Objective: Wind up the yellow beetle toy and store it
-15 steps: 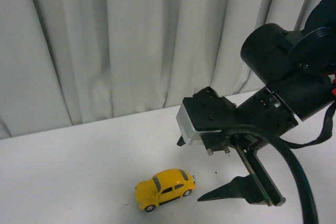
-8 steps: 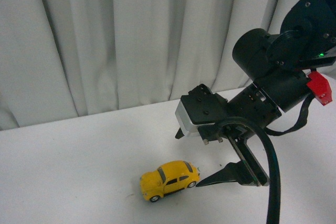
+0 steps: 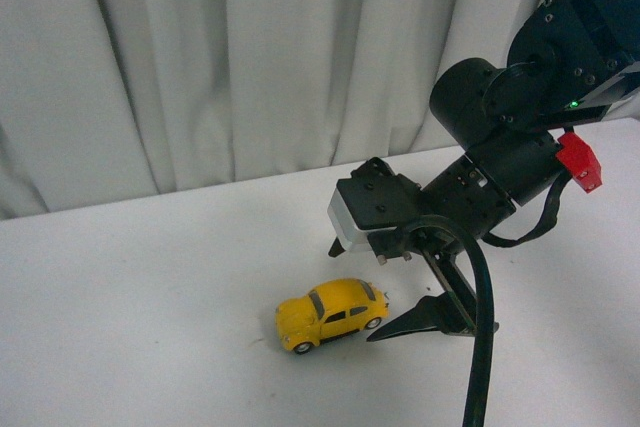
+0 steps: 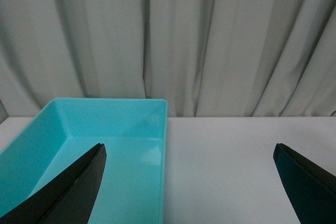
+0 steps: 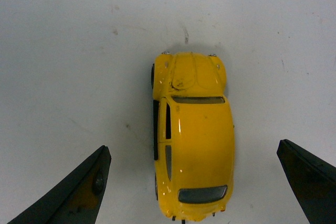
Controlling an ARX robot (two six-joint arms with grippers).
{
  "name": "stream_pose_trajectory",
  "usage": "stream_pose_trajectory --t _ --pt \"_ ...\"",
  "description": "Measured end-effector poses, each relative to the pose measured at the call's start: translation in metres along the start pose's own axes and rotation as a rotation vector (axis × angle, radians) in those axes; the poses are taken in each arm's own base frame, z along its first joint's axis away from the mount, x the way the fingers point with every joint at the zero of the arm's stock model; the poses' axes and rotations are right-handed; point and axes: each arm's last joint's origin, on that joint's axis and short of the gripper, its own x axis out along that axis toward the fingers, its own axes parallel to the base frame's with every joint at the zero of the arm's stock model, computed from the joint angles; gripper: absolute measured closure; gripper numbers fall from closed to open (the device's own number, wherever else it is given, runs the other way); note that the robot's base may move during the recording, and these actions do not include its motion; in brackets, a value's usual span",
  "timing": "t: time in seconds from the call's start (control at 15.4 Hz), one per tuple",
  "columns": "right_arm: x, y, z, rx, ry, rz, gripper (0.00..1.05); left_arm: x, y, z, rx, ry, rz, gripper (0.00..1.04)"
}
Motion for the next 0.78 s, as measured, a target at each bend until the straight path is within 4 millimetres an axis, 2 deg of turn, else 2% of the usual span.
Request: stream_pose_trajectory --t 0.39,0.52,0.71,0.78 --pt "0.014 -0.015 0.001 -0.014 -0.005 0.029 0.07 0.000 0.000 0.000 0.000 0.000 0.000 0.07" --pt "0.023 -0.014 0.000 -0.006 0.004 0.063 0.07 0.000 0.000 0.000 0.000 0.000 0.000 0.07" --pt "0.026 -0.015 0.001 -0.016 0.007 0.062 0.07 0.000 0.000 0.000 0.000 0.000 0.000 0.07" --pt "0.027 -0.015 0.002 -0.018 0.012 0.062 0.11 0.000 0.000 0.000 0.000 0.000 0.000 0.07"
